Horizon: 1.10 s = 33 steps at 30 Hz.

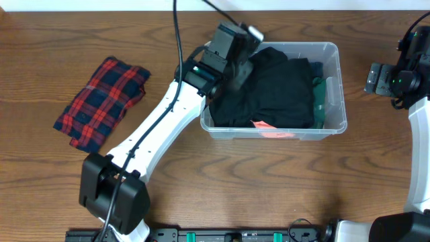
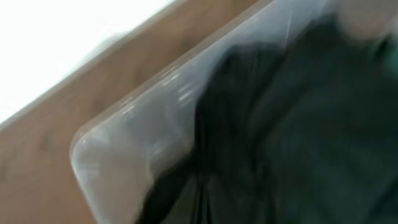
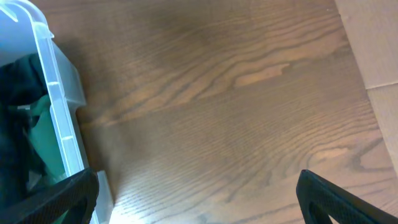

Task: Pack container
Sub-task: 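Press the black garment flat along the container's left side with the left gripper, then withdraw the left gripper up and left toward the plaid shirt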

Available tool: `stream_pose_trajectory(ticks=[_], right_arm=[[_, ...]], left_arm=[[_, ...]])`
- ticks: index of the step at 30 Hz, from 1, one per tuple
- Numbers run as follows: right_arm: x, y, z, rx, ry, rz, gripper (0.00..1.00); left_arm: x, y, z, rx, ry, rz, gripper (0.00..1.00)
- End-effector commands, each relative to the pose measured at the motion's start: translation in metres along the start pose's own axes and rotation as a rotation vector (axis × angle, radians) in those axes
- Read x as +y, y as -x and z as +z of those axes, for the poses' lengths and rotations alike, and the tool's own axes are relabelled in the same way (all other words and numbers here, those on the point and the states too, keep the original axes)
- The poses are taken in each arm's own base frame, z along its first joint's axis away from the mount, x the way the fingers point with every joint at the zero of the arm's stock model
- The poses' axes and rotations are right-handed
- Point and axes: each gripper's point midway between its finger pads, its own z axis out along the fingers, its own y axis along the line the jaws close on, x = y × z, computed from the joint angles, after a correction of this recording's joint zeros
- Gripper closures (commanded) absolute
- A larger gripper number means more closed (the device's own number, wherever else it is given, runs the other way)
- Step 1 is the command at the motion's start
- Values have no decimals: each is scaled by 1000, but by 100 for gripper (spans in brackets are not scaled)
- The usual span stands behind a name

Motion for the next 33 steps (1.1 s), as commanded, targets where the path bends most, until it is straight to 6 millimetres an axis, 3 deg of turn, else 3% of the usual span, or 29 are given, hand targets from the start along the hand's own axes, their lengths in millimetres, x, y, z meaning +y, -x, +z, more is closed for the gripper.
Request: stream_pose_trajectory(ticks=[1,8,14,19,22,24,29,33], right_arm=[[-3,2,-1,-3,-14,13,1],[-3,2,-1,-3,-14,13,1],[-3,2,-1,-3,-14,13,1],[-3,2,-1,-3,-14,13,1],[-3,1,-1,-3,-14,13,1],[-3,2,-1,-3,-14,13,1],[-3,2,-1,-3,-14,13,1],[-3,1,-1,-3,-14,13,1]], left_arm=[[7,-28,11,101,49,-9,94],[32,-64,26,200,184,-92,94],[41,-95,57,291,194,-125,94],[36,-119,87,354,185,-118,94],[34,-102,80,313,184,-114,94],[35,-76,63,241,186,-115,94],[40,-4,-3,6,199,-133,94],[53,22,-55,-110,230,-156,94]])
